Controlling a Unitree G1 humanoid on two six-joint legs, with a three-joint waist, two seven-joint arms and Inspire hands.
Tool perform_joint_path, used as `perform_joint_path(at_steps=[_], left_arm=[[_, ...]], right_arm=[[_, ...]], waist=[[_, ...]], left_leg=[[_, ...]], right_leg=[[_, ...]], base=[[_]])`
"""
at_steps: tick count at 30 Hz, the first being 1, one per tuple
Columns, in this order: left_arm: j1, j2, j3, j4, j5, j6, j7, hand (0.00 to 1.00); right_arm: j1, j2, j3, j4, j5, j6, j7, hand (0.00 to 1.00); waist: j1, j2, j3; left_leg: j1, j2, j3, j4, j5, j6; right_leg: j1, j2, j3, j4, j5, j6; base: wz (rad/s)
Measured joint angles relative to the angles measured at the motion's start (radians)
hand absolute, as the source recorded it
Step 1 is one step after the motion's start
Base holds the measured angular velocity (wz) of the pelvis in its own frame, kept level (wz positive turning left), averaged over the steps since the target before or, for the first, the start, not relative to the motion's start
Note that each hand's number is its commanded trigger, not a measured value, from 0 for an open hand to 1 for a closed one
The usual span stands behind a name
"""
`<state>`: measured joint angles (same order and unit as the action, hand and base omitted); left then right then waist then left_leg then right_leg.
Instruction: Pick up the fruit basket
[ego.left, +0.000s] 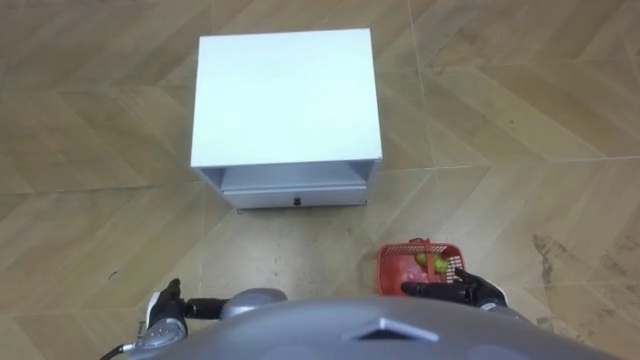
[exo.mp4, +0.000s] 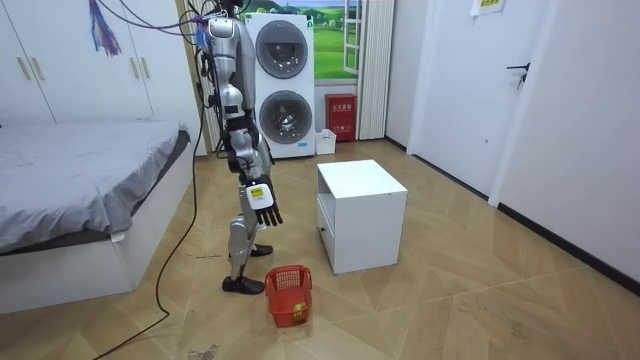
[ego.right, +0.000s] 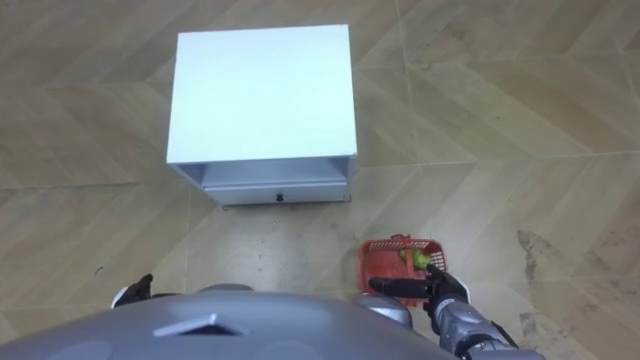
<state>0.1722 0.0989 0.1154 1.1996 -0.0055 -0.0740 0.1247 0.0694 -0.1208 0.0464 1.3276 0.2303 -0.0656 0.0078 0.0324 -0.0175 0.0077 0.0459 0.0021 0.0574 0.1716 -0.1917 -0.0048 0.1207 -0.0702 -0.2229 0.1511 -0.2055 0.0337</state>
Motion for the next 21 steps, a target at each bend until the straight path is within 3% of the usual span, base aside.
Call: perform_joint_path(at_steps=[8, 11, 12, 14, 15, 17, 18, 19, 20, 21], left_arm=[[0.022, 0.002, 0.011, -0.001, 0.04, 0.004, 0.003, 0.0], [0.019, 0.006, 0.02, 0.003, 0.076, 0.009, 0.003, 0.0], [0.02, 0.008, 0.023, 0.009, 0.078, 0.012, 0.002, 0.0], [0.021, 0.014, 0.053, 0.039, 0.089, 0.015, 0.0, 0.0], [0.019, 0.019, 0.082, 0.053, 0.097, 0.013, -0.001, 0.0], [0.015, 0.031, 0.102, 0.059, 0.105, 0.01, 0.0, 0.0], [0.015, 0.047, 0.103, 0.057, 0.108, 0.009, 0.0, 0.0], [0.009, 0.065, 0.096, 0.06, 0.098, 0.009, 0.0, 0.0], [0.0, 0.075, 0.094, 0.063, 0.095, 0.014, 0.001, 0.0], [-0.004, 0.08, 0.094, 0.063, 0.095, 0.019, 0.003, 0.0]], right_arm=[[0.01, -0.007, -0.064, -0.006, -0.011, 0.002, -0.029, 0.0], [0.009, -0.009, -0.104, -0.01, -0.005, 0.002, -0.053, 0.0], [0.009, -0.01, -0.11, -0.015, -0.006, 0.004, -0.059, 0.0], [0.008, -0.011, -0.12, -0.047, -0.025, 0.009, -0.061, 0.0], [0.003, -0.009, -0.128, -0.066, -0.029, 0.016, -0.061, 0.0], [0.006, -0.005, -0.154, -0.091, -0.03, 0.03, -0.073, 0.0], [0.019, -0.003, -0.17, -0.091, -0.031, 0.044, -0.09, 0.0], [0.006, -0.007, -0.173, -0.096, -0.025, 0.047, -0.107, 0.0], [-0.026, -0.014, -0.174, -0.11, -0.006, 0.038, -0.125, 0.0], [-0.046, -0.015, -0.171, -0.118, 0.009, 0.03, -0.131, 0.0]], waist=[[-0.011, -0.003, -0.001], [-0.027, -0.002, -0.0002], [-0.026, -0.004, -0.0004], [-0.026, -0.012, -0.0076], [-0.027, -0.016, -0.0198], [-0.037, -0.018, -0.0125], [-0.031, -0.041, -0.0119], [-0.005, -0.065, -0.0117], [0.01, -0.07, -0.0119], [0.016, -0.073, -0.0122]], left_leg=[[-0.023, -0.003, -0.001, 0.04, -0.007, 0.007], [-0.06, -0.007, 0.001, 0.084, -0.013, 0.015], [-0.076, -0.007, 0.024, 0.104, -0.014, 0.022], [-0.106, -0.01, 0.057, 0.107, -0.023, 0.044], [-0.158, -0.005, 0.074, 0.132, -0.025, 0.059], [-0.232, 0.008, 0.094, 0.242, -0.064, 0.09], [-0.257, -0.006, 0.109, 0.304, -0.094, 0.1], [-0.304, -0.018, 0.114, 0.386, -0.129, 0.112], [-0.374, -0.014, 0.118, 0.484, -0.164, 0.119], [-0.411, -0.013, 0.12, 0.527, -0.178, 0.122]], right_leg=[[-0.013, -0.01, -0.013, 0.024, -0.002, 0.002], [-0.056, -0.025, -0.033, 0.087, -0.004, 0.006], [-0.089, -0.035, -0.023, 0.129, -0.004, 0.007], [-0.126, -0.044, -0.022, 0.152, -0.004, 0.01], [-0.154, -0.046, 0.001, 0.153, -0.003, 0.03], [-0.216, -0.088, -0.002, 0.39, -0.059, 0.039], [-0.217, -0.13, 0.007, 0.613, -0.076, 0.038], [-0.216, -0.152, 0.05, 0.793, -0.071, 0.037], [-0.207, -0.155, 0.074, 0.907, -0.058, 0.034], [-0.205, -0.156, 0.085, 0.944, -0.046, 0.032]], base=[[0.03], [0.15], [-0.11], [-0.13], [0.03], [0.47], [0.65], [0.39], [-0.04], [-0.05]])
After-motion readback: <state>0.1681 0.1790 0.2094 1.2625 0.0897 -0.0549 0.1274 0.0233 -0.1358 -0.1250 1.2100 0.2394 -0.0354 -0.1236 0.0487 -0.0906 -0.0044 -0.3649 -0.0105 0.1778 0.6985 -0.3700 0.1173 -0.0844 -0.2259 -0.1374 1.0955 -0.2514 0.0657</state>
